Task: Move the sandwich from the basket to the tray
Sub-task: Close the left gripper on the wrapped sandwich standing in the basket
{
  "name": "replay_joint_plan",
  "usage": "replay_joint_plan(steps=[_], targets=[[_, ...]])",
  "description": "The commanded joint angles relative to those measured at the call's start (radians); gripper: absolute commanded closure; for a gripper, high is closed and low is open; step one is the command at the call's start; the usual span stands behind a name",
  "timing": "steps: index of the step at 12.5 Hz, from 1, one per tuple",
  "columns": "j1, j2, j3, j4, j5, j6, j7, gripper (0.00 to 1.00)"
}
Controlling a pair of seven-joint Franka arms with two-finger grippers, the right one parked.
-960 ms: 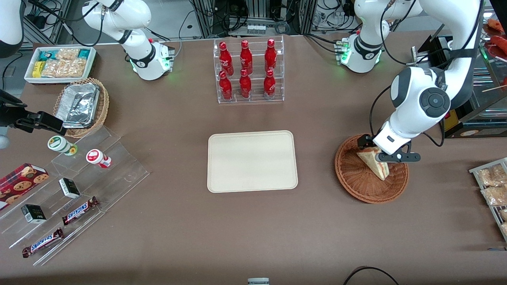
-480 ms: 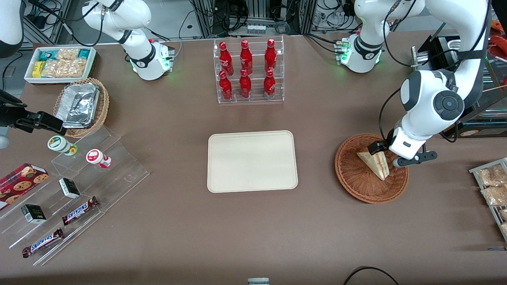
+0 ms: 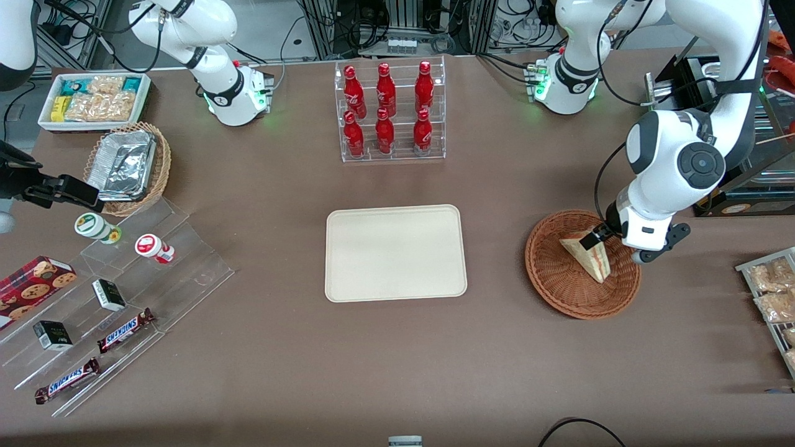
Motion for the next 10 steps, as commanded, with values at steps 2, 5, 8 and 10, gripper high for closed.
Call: replay_joint_plan(steps=[2,5,8,10], targets=[[0.021,0.002,-0.004,-0.031,-0.014,0.039,-0.032,0.0],[0.02,0.021,-0.004,-0.046,-0.012,0.081,-0.058,0.0],[0.013,0.061,-0.005,-0.047,-0.012,0.107,-0.093,0.0],[0.013,0.086,-0.005,-0.049,-0.012,0.133,-0.095,0.0]])
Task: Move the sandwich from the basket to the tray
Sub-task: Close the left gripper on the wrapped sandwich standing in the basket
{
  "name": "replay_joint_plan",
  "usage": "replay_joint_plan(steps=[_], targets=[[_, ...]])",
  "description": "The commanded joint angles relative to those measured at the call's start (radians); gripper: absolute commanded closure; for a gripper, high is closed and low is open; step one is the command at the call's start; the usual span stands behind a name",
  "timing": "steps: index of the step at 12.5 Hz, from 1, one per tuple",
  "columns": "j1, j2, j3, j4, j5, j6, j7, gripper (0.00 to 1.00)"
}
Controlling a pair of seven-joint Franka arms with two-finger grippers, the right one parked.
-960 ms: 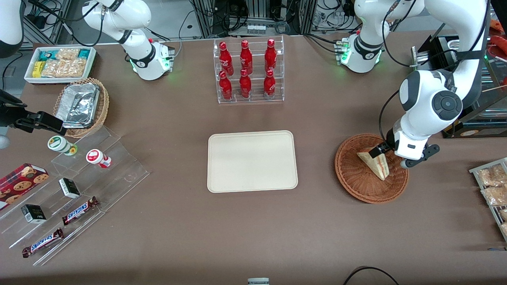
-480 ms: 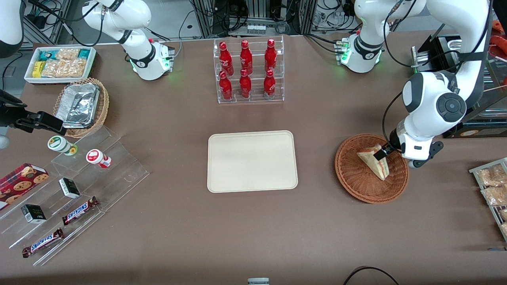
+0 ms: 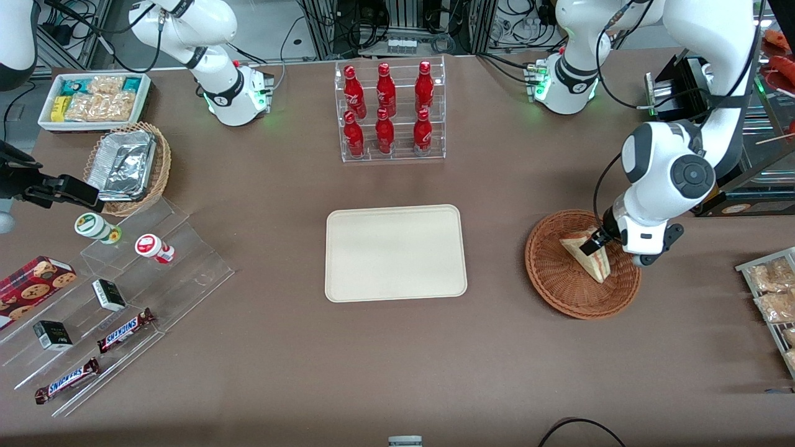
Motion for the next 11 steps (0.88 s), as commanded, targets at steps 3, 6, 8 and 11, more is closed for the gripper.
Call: replay_joint_plan(steps=[3,6,8,11], targets=[[-0.002,0.044,-0.003,-0.041,-0.01,0.092,-0.041,0.0],[-0.002,0.058,-0.003,-0.058,-0.01,0.114,-0.056,0.18],[-0.002,0.055,-0.003,-0.058,-0.008,0.096,-0.07,0.9],[-0.002,0.034,-0.005,-0.049,-0.002,0.054,-0.058,1.0]])
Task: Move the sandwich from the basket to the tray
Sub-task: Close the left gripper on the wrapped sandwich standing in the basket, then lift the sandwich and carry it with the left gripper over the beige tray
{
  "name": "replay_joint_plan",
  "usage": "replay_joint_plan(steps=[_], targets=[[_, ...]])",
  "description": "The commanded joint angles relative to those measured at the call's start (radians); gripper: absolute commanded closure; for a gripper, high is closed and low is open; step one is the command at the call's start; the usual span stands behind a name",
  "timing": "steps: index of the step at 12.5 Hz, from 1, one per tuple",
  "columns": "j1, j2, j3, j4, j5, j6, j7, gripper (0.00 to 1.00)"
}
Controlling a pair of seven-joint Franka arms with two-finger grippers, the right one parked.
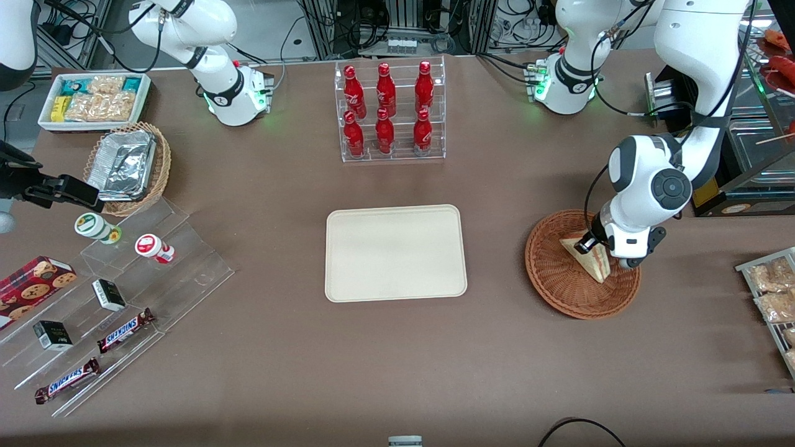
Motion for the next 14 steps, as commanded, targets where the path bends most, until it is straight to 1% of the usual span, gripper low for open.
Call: replay_joint_plan(steps=[1,3,6,7,8,10,11,14], targets=[[-0.002,-0.045,-0.008,0.006,0.006,-0.059,-0.008,1.0],[-0.009,-0.068,-0.02,0.064,0.009,-0.144,0.014,1.0],[-0.053,-0.051,-0.037,0.242,0.007,-0.354,0.075,1.0],[-0.081,-0.032,-0.038,0.288,0.006,-0.39,0.078,1.0],[-0.13,-0.019,-0.038,0.322,0.004,-0.404,0.077,1.0],[-0.204,0.002,-0.038,0.344,-0.002,-0.4,0.075,1.0],[-0.259,0.025,-0.038,0.362,-0.005,-0.392,0.069,1.0],[-0.429,0.167,-0.037,0.526,-0.004,-0.412,0.016,1.0]])
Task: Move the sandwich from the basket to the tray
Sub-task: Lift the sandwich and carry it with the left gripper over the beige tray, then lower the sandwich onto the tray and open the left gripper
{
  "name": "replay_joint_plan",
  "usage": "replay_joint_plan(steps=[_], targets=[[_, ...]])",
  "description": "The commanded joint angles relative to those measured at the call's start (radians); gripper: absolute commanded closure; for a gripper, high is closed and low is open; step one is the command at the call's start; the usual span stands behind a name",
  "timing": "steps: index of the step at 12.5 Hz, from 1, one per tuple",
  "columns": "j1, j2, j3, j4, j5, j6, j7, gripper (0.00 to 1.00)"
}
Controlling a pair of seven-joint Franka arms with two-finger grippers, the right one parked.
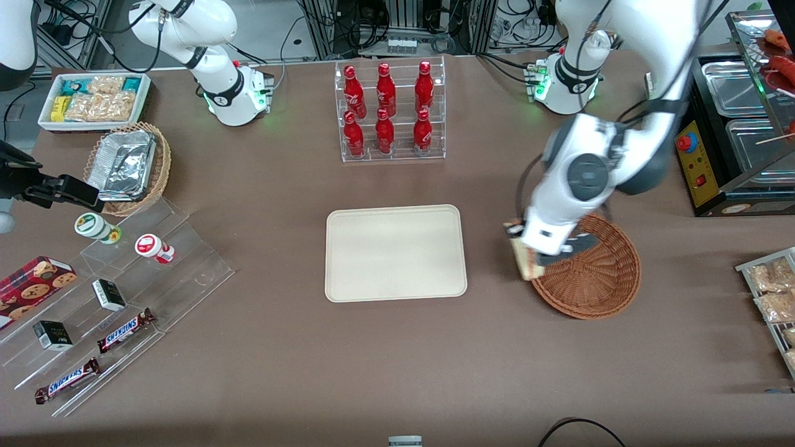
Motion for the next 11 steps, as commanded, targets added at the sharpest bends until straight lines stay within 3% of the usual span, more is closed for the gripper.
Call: replay_joint_plan(steps=[1,7,11], targets=[[-0.14,0.163,0.014,0.195,-0.003,-0.039,-0.068,1.0],[-0.358,0.427,0.014,0.504,-0.006,-0.047,-0.222,1.0],[-0.423,0.507,0.02,0.583,0.008,-0.058,-0.289,1.0]])
